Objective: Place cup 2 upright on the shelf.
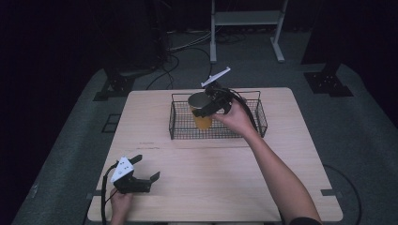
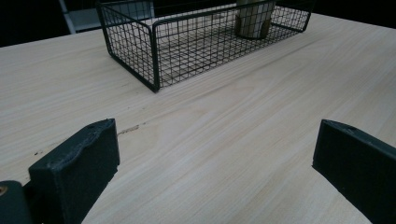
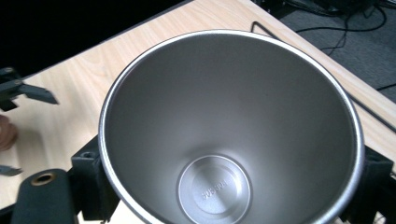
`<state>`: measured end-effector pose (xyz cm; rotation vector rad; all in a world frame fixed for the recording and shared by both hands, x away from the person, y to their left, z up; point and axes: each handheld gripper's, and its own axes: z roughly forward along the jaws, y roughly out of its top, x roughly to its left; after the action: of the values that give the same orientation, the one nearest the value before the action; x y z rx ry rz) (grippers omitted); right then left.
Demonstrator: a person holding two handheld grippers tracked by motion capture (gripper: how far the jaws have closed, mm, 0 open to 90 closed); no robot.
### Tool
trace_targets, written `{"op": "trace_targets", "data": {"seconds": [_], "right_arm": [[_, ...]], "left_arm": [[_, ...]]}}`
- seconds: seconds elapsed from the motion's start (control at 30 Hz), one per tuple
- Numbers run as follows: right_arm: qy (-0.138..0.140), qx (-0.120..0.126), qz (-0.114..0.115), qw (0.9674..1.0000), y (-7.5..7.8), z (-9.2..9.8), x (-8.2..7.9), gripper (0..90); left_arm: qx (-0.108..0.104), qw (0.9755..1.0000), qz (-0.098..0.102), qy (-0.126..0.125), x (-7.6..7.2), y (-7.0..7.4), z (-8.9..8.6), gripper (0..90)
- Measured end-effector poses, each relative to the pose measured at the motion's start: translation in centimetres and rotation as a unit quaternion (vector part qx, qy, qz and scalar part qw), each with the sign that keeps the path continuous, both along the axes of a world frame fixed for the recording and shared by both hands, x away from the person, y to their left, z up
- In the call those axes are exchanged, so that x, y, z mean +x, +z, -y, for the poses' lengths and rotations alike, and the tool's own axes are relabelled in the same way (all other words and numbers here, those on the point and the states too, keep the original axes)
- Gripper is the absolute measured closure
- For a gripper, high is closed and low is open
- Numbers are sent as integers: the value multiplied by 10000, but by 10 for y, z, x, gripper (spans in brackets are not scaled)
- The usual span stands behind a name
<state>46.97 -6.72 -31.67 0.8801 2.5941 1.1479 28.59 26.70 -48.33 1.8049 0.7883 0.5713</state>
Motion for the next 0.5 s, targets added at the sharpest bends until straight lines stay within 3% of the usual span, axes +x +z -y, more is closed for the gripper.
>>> {"op": "trace_targets", "data": {"seconds": [0.5], "right_arm": [[-210, -9, 52, 9998, 1, -6, 26, 135]], "left_arm": [[-1, 10000, -5, -8, 0, 0, 0, 0]]}}
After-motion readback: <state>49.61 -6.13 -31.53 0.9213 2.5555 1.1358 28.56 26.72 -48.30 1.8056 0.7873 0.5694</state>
